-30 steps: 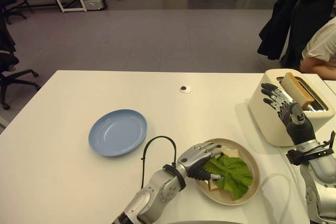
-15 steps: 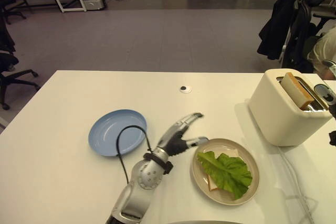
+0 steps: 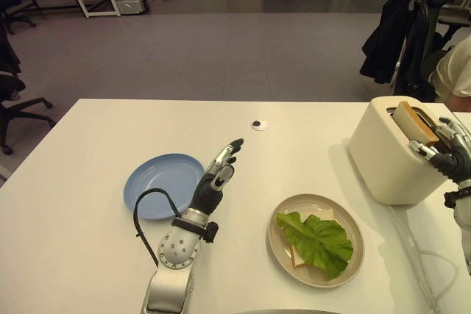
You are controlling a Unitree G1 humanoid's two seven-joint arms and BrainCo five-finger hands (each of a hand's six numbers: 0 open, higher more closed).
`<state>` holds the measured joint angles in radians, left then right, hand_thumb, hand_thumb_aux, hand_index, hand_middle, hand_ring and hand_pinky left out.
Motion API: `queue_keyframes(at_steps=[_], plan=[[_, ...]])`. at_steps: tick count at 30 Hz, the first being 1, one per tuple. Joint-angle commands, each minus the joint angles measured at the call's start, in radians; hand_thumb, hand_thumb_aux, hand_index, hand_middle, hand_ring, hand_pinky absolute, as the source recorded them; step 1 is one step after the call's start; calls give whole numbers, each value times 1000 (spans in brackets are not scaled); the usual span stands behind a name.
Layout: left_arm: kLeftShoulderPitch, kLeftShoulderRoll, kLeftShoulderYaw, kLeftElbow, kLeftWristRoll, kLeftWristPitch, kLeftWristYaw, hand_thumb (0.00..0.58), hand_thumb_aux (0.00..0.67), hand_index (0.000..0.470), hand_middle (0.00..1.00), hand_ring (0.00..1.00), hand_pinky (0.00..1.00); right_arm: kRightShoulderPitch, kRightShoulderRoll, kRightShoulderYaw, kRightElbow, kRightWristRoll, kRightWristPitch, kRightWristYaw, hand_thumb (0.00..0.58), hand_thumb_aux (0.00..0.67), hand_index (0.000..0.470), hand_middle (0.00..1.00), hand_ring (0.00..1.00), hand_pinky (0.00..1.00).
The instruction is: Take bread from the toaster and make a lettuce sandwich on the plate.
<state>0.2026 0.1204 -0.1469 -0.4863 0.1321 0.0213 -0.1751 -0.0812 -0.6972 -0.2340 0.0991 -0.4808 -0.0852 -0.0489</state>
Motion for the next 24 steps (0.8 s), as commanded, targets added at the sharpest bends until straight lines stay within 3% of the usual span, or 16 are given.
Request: queue_keyframes(at_steps=[1,9,18,21,24], plan=[[11,4,-4,-4,8,-6,11,0,0,0,0,0,0,-5,13,42,18,-10,-1,2,580,670,470,0,0,0],[26,1,-28,-6,32,-20,33,0,0,0,0,0,0,-22,6,22,-57,15,-7,-16,580,670,470,0,0,0],[26,-5,-43,-2,33,-28,52,0,0,0,0,0,0,-122,32,-213,-241,212,-58,-97,580,670,470,0,0,0],[27,-5,-49,-4,33,-29,53,0,0,0,0,0,0,-130,67,-224,-321,345,-24,-31,580,670,470,0,0,0],[25,-2,-52,-8,32,-28,52,0,0,0,0,0,0,-116,99,-195,-453,532,79,88,580,670,470,0,0,0]])
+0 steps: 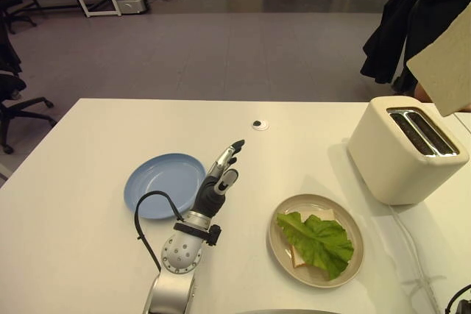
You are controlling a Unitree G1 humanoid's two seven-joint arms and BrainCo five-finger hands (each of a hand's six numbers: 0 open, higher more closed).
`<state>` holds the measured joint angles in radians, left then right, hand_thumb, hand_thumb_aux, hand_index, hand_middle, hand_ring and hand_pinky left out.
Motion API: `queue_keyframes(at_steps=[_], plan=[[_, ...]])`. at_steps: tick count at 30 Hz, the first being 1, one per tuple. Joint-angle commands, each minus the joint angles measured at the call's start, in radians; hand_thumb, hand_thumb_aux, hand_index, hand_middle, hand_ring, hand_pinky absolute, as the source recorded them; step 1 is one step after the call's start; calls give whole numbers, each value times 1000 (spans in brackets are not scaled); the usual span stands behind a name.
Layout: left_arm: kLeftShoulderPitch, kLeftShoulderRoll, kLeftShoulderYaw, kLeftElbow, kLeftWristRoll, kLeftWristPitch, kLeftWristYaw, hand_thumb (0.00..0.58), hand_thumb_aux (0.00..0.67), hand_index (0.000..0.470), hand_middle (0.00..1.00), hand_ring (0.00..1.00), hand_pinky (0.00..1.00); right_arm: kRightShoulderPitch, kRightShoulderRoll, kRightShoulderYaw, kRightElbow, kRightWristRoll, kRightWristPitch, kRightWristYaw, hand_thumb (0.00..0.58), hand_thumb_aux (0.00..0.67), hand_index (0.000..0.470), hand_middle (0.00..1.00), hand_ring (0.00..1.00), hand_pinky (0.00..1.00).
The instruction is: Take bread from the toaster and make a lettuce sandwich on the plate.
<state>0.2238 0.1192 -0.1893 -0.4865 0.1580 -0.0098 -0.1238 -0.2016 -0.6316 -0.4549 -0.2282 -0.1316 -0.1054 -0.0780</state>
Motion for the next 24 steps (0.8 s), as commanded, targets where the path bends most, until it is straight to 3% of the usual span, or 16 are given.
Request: queue_keyframes(at_steps=[1,5,9,14,17,24], plan=[[4,0,-10,-10,6,3,0,0,0,0,0,0,0,30,35,49,-168,272,149,188,580,670,470,0,0,0],[3,2,-11,-22,8,5,0,0,0,0,0,0,0,204,23,126,-321,581,351,441,580,670,470,0,0,0],[2,7,-12,-38,13,8,-2,0,0,0,0,0,0,387,-24,204,-366,635,425,619,580,670,470,0,0,0],[-10,28,-16,-77,20,-3,-23,0,0,0,0,0,0,493,-66,292,-201,512,355,759,580,670,470,0,0,0],[-17,60,-44,-92,34,-32,-63,0,0,0,0,0,0,490,-40,348,-87,435,299,764,580,670,470,0,0,0],[-59,178,-241,-87,207,-85,-214,0,0,0,0,0,0,499,20,456,22,330,192,754,580,670,470,0,0,0]])
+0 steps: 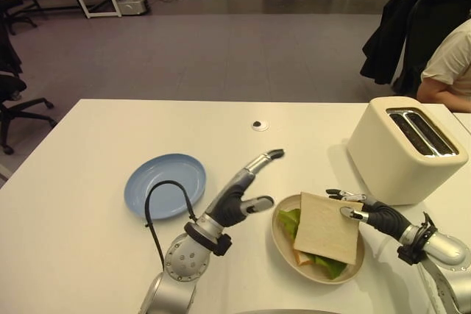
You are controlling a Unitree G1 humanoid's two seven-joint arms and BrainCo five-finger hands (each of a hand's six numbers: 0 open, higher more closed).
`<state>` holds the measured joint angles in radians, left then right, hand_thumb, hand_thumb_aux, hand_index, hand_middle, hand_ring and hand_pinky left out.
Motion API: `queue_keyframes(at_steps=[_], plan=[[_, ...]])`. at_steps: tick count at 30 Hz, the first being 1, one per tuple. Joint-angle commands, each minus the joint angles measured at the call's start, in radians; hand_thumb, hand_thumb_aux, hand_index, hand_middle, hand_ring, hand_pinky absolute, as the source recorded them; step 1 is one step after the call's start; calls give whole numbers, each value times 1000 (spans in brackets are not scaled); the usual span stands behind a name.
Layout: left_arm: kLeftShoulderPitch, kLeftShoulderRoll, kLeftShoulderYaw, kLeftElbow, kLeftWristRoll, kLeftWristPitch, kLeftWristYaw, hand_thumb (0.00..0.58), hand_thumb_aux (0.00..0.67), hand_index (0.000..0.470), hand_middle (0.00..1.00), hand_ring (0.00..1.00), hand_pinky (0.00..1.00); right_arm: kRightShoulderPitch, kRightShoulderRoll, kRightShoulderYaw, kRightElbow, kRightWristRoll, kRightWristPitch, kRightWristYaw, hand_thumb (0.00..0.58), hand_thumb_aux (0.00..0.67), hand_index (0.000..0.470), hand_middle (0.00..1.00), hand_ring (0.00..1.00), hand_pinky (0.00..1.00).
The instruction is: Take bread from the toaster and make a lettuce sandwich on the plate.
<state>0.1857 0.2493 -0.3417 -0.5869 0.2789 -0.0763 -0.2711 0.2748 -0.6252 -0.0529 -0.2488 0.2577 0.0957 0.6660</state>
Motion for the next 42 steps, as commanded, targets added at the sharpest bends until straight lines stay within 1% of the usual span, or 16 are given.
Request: queue_keyframes(at_steps=[1,4,7,10,14,15,16,17,20,24,27,32,37,40,42], plan=[[-24,69,-140,21,125,-26,-103,0,0,0,0,0,0,19,19,64,48,-70,-30,4,580,670,470,0,0,0],[-32,127,-245,74,244,-38,-179,0,0,0,0,0,0,7,33,97,59,-104,-77,-5,580,670,470,0,0,0],[-29,173,-276,124,338,-42,-207,0,0,0,0,0,0,8,27,128,49,-149,-112,-7,580,670,470,0,0,0],[-20,207,-288,151,395,-36,-228,0,0,0,0,0,0,12,26,128,-3,-167,-114,-20,580,670,470,0,0,0],[-18,239,-303,204,484,-36,-227,0,0,0,0,0,0,8,33,110,-57,-155,-85,-32,580,670,470,0,0,0],[-18,240,-306,214,503,-37,-225,0,0,0,0,0,0,10,34,108,-69,-151,-77,-32,568,575,404,0,0,0],[-20,242,-310,226,525,-37,-225,0,0,0,0,0,0,10,38,103,-82,-141,-65,-33,506,431,302,0,0,0],[-21,245,-314,234,544,-37,-228,0,0,0,0,0,0,8,43,98,-92,-132,-52,-37,0,0,0,0,0,0],[-25,254,-325,254,592,-35,-238,0,0,0,0,0,0,-25,90,47,-123,-80,-13,-80,0,0,0,0,0,0],[-19,260,-328,263,607,-35,-241,0,0,0,0,0,0,-137,210,-98,-196,95,66,-200,0,0,0,0,0,0],[-15,264,-326,267,612,-39,-242,0,0,0,0,0,0,-179,255,-156,-286,219,125,-265,0,0,0,0,0,0],[-9,269,-325,268,612,-42,-238,0,0,0,0,0,0,-228,274,-215,-379,339,186,-351,0,0,0,0,0,0],[-22,259,-310,262,624,-38,-216,0,0,0,0,0,0,-215,261,-222,-397,368,210,-358,0,0,0,0,0,0],[-62,145,-220,199,571,-38,-46,0,0,0,0,0,0,-191,247,-211,-395,373,214,-325,0,0,0,0,0,0],[-55,53,-177,133,390,-53,-5,0,0,0,0,0,0,-175,240,-204,-383,367,215,-302,0,0,0,0,0,0]])
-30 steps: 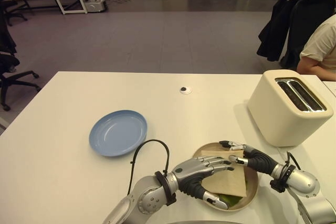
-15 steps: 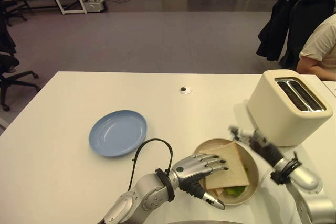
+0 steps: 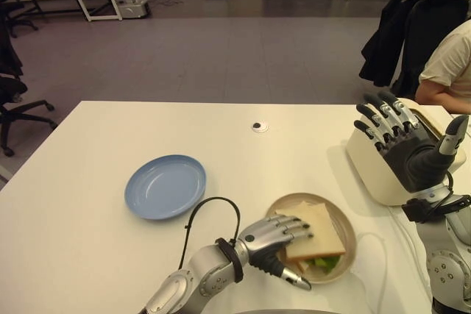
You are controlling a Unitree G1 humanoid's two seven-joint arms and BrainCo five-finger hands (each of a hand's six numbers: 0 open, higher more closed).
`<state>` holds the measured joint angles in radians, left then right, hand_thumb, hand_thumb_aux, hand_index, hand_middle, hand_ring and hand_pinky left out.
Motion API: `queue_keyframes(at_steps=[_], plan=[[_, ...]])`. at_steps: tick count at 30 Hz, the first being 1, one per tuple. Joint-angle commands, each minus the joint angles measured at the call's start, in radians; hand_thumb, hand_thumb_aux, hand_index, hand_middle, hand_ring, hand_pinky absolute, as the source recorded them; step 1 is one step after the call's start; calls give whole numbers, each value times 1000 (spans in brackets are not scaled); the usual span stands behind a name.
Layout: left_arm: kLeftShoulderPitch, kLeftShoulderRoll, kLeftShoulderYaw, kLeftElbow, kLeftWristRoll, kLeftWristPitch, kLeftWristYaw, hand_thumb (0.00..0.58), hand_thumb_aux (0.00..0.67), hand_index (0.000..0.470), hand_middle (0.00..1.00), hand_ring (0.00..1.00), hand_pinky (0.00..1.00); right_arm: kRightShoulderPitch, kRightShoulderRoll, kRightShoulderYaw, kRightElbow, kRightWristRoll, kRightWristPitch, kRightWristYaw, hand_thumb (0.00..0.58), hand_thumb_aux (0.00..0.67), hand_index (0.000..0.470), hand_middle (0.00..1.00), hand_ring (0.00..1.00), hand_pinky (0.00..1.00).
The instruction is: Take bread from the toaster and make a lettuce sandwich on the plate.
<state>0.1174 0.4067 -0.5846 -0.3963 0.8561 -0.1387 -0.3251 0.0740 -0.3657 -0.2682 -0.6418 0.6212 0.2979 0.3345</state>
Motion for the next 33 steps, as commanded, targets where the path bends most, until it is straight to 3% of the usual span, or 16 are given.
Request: queue_keyframes(at_steps=[1,6,7,8,9,12,15,17,20,25,33], plan=[[35,-146,77,-83,-306,24,35,0,0,0,0,0,0,33,-19,10,18,3,12,36,0,0,0,0,0,0],[92,-187,150,-149,-680,117,-59,0,0,0,0,0,0,43,-33,-43,65,99,47,84,0,0,0,0,0,0],[105,-177,163,-173,-745,131,-85,548,512,359,71,71,71,55,-46,-52,65,129,54,115,0,0,0,325,325,325],[114,-161,175,-193,-792,138,-108,580,670,470,769,769,769,70,-60,-55,64,151,60,149,508,434,304,1000,1000,1000],[123,-141,182,-212,-841,160,-139,580,670,470,1000,1000,1000,95,-82,-54,56,177,68,204,580,670,470,1000,1000,1000],[162,-31,177,-284,-995,213,-275,580,670,470,1000,1000,1000,246,-215,-21,-1,200,73,479,580,670,470,1000,1000,1000],[167,98,190,-318,-1002,243,-370,580,670,470,1000,1000,1000,427,-370,58,-6,27,-21,730,580,670,470,1000,1000,1000],[143,175,158,-293,-836,228,-374,580,670,470,1000,1000,1000,477,-463,196,103,-302,-198,745,580,670,470,1000,1000,1000],[139,232,76,-245,-635,193,-372,580,670,470,1000,1000,1000,508,-505,289,162,-528,-331,730,580,670,470,1000,1000,1000],[126,216,-51,-130,-343,170,-318,580,670,470,1000,1000,1000,400,-439,417,260,-826,-444,555,580,670,470,1000,1000,1000],[23,111,-107,77,-124,197,-267,580,670,470,1000,1000,1000,191,-262,590,363,-1103,-404,336,580,670,470,1000,1000,1000]])
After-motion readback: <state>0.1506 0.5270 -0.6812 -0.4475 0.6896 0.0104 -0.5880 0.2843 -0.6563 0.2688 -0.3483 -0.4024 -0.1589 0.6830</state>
